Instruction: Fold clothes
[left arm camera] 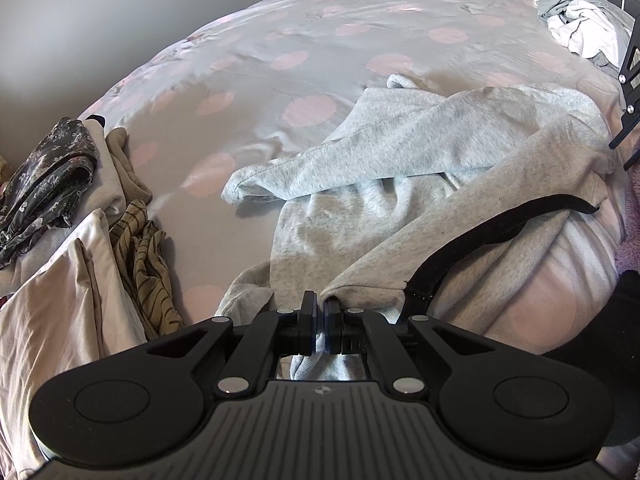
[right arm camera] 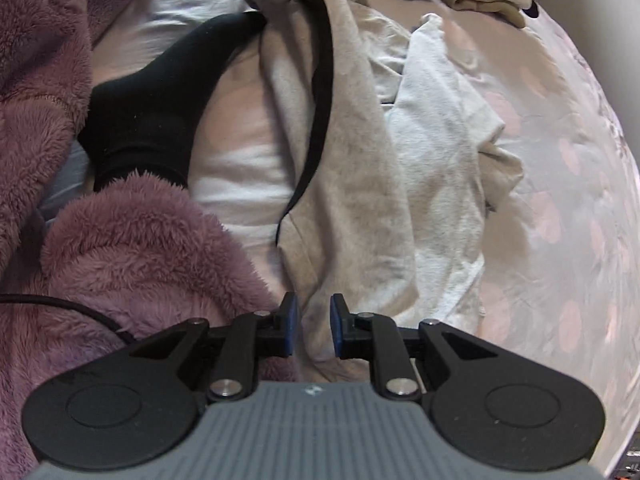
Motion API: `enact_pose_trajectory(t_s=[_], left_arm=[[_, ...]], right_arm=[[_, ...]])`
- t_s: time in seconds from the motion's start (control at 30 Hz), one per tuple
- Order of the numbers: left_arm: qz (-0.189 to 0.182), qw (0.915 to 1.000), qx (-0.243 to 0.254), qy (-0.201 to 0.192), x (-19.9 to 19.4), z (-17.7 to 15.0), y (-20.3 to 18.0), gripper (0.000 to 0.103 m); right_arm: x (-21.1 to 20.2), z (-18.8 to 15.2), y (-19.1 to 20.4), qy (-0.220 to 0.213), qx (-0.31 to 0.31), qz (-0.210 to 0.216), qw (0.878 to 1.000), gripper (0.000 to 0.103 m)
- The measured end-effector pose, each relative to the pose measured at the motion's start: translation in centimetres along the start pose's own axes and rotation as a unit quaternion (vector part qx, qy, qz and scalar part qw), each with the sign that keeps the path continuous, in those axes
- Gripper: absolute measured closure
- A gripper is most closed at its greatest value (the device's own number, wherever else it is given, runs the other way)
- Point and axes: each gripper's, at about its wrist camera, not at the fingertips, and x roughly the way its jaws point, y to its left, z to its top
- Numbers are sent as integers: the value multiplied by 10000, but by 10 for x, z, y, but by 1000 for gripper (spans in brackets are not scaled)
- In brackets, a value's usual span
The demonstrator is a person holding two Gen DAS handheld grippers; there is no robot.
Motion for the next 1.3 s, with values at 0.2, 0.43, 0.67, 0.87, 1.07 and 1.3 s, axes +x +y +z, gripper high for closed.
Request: enact_pose_trajectory(t_s=[0.2, 0.43, 0.67, 0.87, 1.07, 1.3], left_arm=[[-40, 10000, -60, -21, 2, -1, 2, 101], [-92, 9999, -100, -19, 5, -1, 4, 101], [-106, 9999, -103, -2, 5, -2, 5, 101], [-54, 9999, -32, -92, -7, 1, 2, 101], [0, 9997, 132, -191, -21, 4, -7, 101], [-138, 9993, 350, -6, -8, 10, -28, 101]], right_arm=[[17, 1, 5, 162, -352, 58, 9992, 83], [36, -8, -9, 366, -126, 257, 9989, 82], [40, -18, -23, 383, 317, 293, 9983, 96], [0, -22, -17, 37, 328, -62, 9994, 99], [-68, -28, -42, -892, 1015, -1031, 9855, 99], [-69, -53, -78, -899, 2042, -1679, 9602, 99]])
